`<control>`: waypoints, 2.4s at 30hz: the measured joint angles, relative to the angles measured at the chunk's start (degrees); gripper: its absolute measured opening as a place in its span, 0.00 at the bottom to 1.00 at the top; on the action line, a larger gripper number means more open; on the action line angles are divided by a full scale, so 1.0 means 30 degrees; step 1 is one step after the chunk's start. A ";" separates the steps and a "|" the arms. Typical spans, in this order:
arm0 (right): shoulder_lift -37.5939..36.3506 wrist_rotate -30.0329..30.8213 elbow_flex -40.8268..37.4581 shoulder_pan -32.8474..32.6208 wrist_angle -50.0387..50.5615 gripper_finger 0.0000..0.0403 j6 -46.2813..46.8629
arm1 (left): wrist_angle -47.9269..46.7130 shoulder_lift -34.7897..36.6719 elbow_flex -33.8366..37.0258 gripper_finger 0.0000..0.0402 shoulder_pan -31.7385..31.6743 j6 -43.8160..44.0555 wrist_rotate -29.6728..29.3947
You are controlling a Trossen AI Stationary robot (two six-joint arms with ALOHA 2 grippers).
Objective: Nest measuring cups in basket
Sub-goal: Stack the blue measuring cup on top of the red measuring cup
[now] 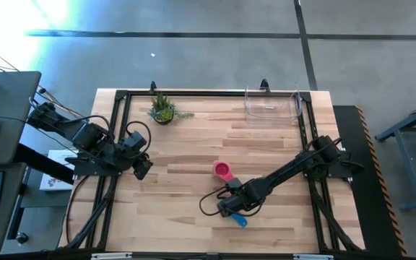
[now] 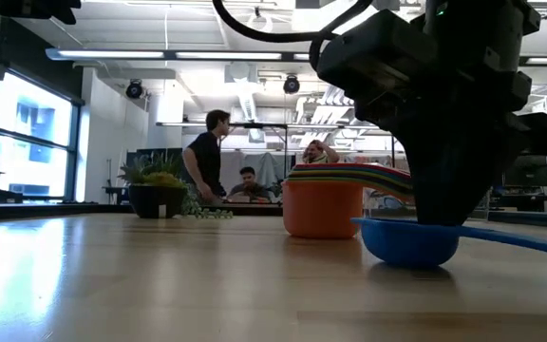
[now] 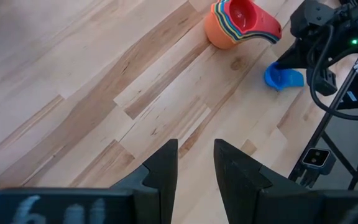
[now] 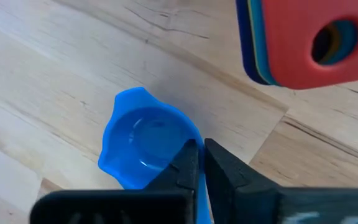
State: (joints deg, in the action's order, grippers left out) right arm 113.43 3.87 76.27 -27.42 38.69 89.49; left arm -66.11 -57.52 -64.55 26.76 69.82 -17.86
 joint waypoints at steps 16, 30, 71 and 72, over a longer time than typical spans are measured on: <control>-0.0058 -0.1063 0.2218 0.0162 0.0392 0.01 -0.1466 | -0.0007 0.0000 0.0000 0.24 0.0000 0.0000 -0.0142; -0.0095 0.0564 0.6537 0.3313 0.7071 0.01 -0.7639 | -0.0007 0.0000 0.0000 0.24 0.0000 0.0000 -0.0135; -1.1229 0.2970 -0.2914 0.6696 0.6699 0.00 -0.4946 | 0.0145 -0.0015 0.0000 0.24 -0.0005 0.1020 -0.0768; -1.1114 0.2832 -0.2913 0.6598 0.6567 0.00 -0.4806 | 0.0123 -0.0017 0.0000 0.24 0.0000 0.1020 -0.0764</control>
State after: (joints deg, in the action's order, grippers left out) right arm 80.09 12.36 67.53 -7.63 58.39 75.08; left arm -65.74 -57.57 -64.55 26.76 72.88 -20.15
